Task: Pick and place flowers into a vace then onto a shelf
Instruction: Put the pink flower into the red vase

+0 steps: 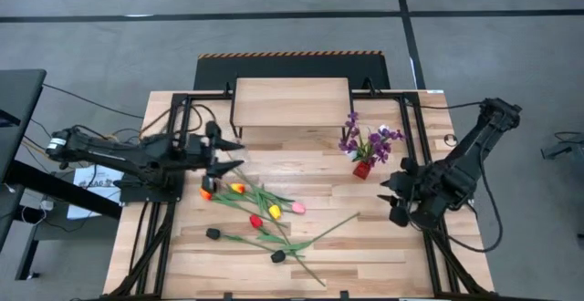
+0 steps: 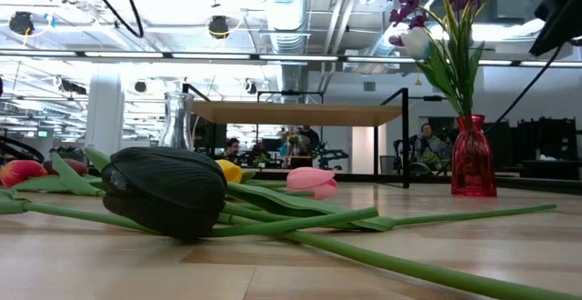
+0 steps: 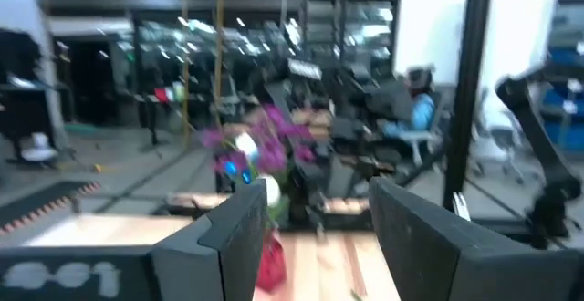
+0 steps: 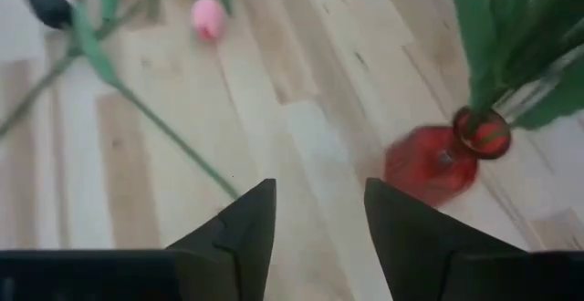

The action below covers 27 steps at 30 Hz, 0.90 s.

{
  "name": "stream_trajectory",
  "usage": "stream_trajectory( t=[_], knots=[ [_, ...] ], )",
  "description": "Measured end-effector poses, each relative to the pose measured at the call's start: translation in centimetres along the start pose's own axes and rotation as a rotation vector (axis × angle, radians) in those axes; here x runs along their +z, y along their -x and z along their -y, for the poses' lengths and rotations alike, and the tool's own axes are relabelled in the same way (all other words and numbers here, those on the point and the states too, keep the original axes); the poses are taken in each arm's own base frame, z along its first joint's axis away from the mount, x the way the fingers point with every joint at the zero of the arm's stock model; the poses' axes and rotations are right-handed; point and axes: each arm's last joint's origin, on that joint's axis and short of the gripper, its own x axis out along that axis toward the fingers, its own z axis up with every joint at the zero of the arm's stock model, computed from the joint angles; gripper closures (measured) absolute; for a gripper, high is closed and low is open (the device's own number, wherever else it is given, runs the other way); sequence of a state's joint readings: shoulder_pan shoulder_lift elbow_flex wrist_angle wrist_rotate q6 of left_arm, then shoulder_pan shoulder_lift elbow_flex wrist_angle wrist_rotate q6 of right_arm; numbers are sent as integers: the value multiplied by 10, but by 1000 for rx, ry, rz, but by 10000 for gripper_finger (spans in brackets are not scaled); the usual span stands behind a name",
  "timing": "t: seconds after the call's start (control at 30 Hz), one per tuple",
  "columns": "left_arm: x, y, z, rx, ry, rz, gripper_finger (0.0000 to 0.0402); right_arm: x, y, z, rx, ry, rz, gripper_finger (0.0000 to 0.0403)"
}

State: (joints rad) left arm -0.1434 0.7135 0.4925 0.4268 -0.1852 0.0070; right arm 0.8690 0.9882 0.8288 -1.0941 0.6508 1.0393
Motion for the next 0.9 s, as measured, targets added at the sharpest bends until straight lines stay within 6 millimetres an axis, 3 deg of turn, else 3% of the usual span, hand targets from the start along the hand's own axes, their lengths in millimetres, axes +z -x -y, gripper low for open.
stream_trajectory(
  t=[0.23,0.53,0.67,0.9],
  knots=[
    [19,27,-3,59,-5,87,216,-4,14,-20,148,17,140,245],
    [21,43,-4,40,-2,55,216,9,37,-61,461,81,376,246],
    [19,43,-4,40,-4,39,216,12,32,-81,473,161,445,246],
    [21,44,-4,40,13,57,216,17,-2,-112,408,177,477,251]
  ],
)
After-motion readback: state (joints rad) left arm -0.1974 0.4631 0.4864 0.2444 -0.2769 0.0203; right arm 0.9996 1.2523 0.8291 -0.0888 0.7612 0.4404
